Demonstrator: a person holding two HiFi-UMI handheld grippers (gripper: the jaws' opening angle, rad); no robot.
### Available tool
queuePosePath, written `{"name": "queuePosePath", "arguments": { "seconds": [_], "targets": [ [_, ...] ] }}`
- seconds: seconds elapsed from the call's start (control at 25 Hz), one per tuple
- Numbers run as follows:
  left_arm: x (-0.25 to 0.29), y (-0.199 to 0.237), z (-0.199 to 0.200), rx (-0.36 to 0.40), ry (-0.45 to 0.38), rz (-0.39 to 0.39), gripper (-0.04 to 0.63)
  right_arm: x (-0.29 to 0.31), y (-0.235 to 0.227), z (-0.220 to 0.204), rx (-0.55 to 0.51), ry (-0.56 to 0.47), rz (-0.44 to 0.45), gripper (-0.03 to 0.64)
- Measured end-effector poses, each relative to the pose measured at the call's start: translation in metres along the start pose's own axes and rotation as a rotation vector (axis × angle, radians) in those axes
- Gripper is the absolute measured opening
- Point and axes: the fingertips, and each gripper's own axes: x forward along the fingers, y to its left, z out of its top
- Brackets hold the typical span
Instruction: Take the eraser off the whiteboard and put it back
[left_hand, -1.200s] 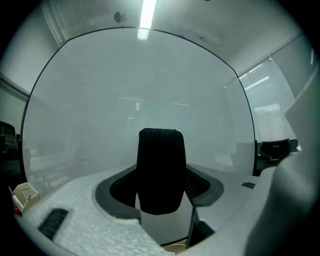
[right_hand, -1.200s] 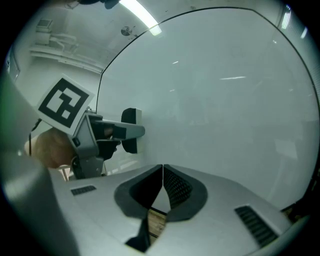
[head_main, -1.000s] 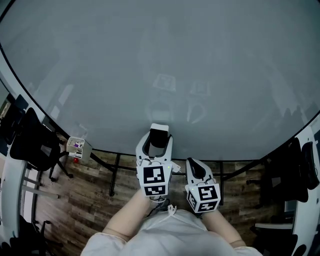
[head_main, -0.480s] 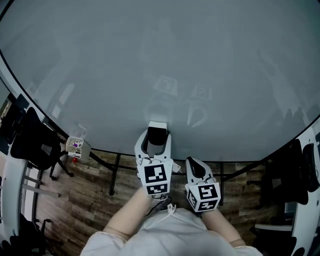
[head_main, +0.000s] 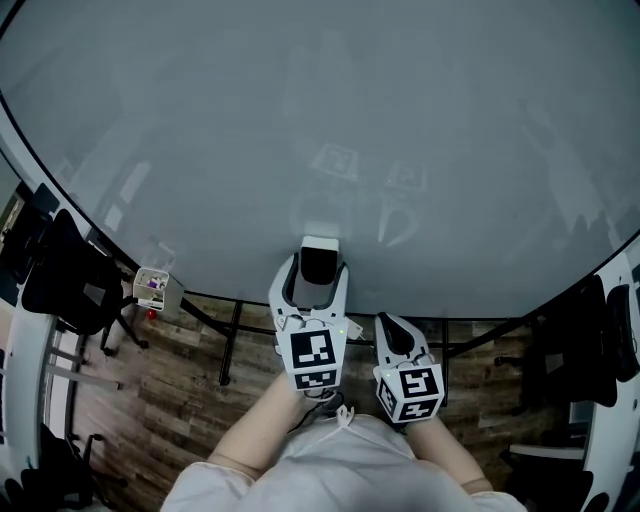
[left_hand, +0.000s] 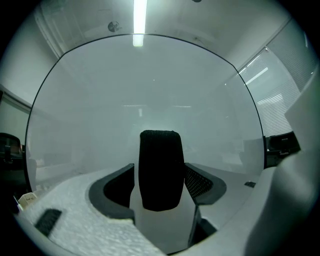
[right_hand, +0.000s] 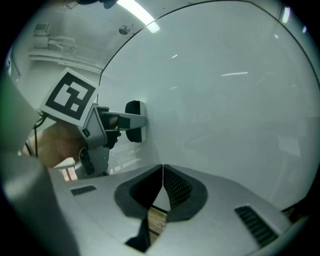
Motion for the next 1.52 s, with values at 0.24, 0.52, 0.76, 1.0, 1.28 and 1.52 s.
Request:
{"name": "queuePosePath", "arguments": {
  "seconds": [0.24,0.52,0.76,1.0,1.28,1.52],
  "targets": [
    [-0.027,-0.006,-0.008,-0.015,-0.008,-0.039,0.302,-0.005,0.009,-0.006,0.003,0.011,0.0,0.028],
    [-0.06,-0.024,-0.041,-0.022,0.053,-0.135,0.273,-0.007,0.026,-0.012,0.002,0.024,0.013,0.028],
    [-0.081,-0.027,-0.069,-0.034,0.098,-0.155,0.065,-0.011,0.039,-0.02,0.006,0.033,0.018,0.028],
    [-0.096,-0.023,-0.087,-0.067,0.143,-0.152,0.018,-0.017,0.052,-0.023,-0.001,0.026,0.04,0.028],
    [-0.102,-0.024,-0.095,-0.085,0.164,-0.168,0.017,-0.02,0.057,-0.02,-0.027,0.014,0.04,0.026],
    [-0.1,-0.027,-0.09,-0.087,0.151,-0.191,0.017,-0.02,0.056,-0.013,-0.05,-0.008,0.038,0.026]
  ]
}}
